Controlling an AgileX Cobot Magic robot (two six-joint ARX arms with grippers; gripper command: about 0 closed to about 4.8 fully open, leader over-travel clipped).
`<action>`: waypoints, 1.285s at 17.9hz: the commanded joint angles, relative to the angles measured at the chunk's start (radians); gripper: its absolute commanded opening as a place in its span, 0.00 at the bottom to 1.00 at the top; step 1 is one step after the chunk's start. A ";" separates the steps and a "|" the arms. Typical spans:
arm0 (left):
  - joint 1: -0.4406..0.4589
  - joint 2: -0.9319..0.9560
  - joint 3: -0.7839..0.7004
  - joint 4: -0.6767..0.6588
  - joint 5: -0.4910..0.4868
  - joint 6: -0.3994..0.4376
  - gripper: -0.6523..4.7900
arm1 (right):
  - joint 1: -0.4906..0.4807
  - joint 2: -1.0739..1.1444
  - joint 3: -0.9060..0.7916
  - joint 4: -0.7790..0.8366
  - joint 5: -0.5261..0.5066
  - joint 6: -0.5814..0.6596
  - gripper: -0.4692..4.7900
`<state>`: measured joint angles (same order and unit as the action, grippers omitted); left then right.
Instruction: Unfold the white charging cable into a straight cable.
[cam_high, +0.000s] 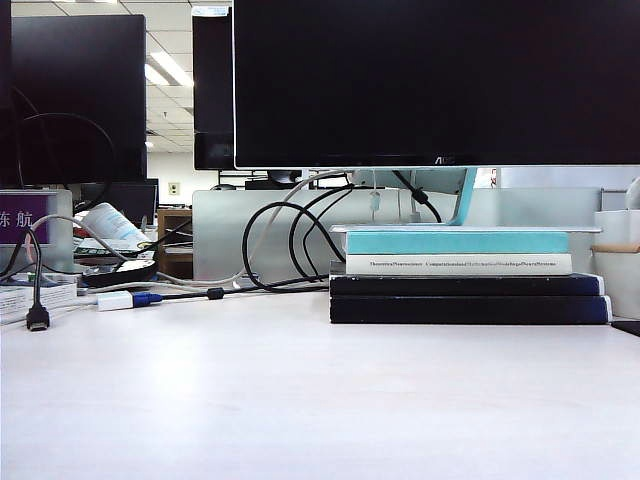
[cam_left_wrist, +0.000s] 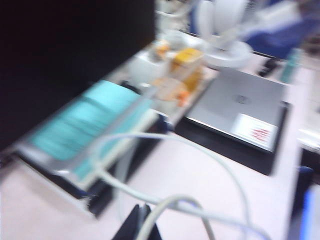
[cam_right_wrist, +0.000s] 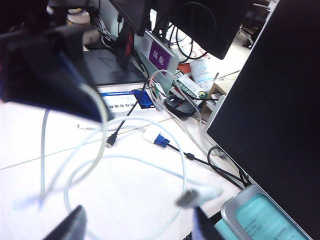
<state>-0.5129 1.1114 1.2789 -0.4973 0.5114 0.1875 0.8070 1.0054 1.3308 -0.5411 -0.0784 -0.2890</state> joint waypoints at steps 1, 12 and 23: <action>-0.001 -0.030 0.003 0.004 0.077 -0.011 0.11 | 0.002 -0.016 0.005 -0.042 0.033 0.001 0.61; -0.001 -0.122 0.005 0.006 0.412 -0.073 0.11 | 0.002 -0.021 0.005 -0.070 0.036 -0.018 0.61; -0.002 -0.080 0.028 0.032 -0.568 0.024 0.11 | 0.002 -0.024 0.005 -0.167 -0.070 0.009 0.61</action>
<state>-0.5125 1.0359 1.3022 -0.5179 0.0811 0.1913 0.8070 0.9855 1.3308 -0.7170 -0.1505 -0.2848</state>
